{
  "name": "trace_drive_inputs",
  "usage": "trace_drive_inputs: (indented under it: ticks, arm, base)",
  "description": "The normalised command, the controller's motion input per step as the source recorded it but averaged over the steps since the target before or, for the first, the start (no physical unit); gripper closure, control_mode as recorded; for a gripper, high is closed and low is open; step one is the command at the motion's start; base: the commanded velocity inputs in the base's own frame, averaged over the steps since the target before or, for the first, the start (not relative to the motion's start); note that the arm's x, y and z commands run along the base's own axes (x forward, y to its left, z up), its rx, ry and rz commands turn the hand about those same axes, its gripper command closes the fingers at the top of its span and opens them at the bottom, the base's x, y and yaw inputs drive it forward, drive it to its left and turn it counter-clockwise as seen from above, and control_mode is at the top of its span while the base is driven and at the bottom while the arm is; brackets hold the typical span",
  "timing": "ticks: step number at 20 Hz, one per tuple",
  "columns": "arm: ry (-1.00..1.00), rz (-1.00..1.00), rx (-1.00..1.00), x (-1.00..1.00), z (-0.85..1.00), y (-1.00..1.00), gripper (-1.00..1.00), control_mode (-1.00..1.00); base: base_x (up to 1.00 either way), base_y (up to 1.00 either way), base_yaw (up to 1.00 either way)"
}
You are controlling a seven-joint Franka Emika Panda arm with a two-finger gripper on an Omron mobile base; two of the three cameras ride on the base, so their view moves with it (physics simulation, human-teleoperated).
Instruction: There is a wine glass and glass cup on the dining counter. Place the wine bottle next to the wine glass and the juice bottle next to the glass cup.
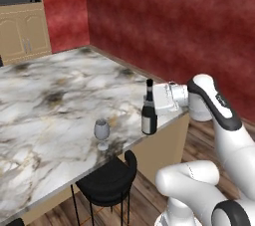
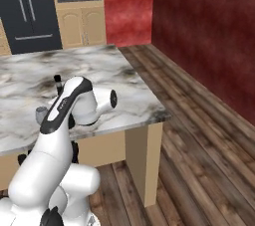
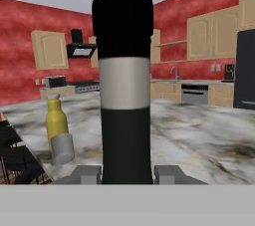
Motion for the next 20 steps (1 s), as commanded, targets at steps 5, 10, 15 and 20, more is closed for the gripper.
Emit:
trace_drive_inputs:
  ticks: [5, 10, 15, 20]
  arm:
    - [0.0, 0.0, 0.0, 0.0, 0.0, 0.0, 1.0, 1.0]
    - [0.0, 0.0, 0.0, 0.0, 0.0, 0.0, 1.0, 1.0]
    - [0.02, 0.0, 0.03, 0.19, -0.01, 0.0, 1.0, -1.0]
    - [0.06, 0.02, 0.14, 0.42, -0.06, 0.04, 1.0, -1.0]
  base:
    - [0.05, 0.0, 0.0]
    - [0.0, 0.0, 0.0]
    - [0.01, 0.0, 0.0]
    - [0.0, 0.0, 0.0]
